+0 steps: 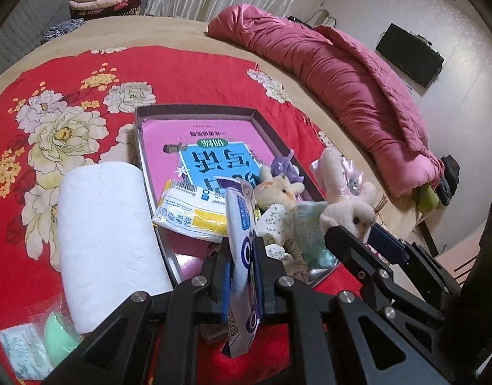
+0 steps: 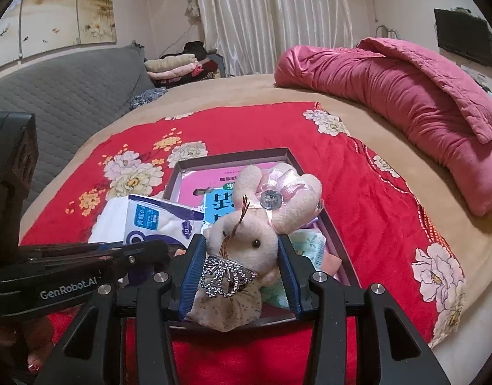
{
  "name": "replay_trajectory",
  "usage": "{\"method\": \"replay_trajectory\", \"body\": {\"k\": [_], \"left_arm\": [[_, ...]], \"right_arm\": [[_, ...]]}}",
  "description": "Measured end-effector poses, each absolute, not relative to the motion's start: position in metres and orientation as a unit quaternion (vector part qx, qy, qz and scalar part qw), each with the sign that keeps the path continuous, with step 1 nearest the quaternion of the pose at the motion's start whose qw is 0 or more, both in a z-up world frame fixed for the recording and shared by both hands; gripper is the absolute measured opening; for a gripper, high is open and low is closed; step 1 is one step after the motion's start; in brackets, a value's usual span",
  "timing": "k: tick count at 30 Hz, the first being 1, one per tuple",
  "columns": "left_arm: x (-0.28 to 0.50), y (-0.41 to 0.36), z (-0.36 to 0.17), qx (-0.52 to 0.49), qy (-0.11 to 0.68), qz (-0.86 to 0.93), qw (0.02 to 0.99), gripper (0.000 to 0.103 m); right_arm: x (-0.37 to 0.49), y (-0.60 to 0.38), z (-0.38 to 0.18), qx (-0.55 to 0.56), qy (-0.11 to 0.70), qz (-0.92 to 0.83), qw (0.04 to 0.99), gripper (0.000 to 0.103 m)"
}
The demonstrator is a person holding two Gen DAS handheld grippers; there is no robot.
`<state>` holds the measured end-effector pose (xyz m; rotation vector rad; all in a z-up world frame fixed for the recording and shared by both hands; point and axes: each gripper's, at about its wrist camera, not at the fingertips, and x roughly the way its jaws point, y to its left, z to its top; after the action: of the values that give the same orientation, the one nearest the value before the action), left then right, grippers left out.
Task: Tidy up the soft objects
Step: 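Lift and carry the blue packet and bagged bunny over the pink tray with both tools, then lower the blue packet and bagged bunny into the tray with both tools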
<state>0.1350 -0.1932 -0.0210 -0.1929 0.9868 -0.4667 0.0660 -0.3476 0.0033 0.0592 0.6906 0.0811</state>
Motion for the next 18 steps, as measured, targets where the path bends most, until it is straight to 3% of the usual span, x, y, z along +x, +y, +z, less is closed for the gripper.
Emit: {"method": "replay_trajectory", "body": {"k": [18], "left_arm": [[0.148, -0.200, -0.038, -0.085, 0.490, -0.229, 0.837, 0.012]], "right_arm": [[0.074, -0.342, -0.009, 0.008, 0.360, 0.060, 0.931, 0.047]]}}
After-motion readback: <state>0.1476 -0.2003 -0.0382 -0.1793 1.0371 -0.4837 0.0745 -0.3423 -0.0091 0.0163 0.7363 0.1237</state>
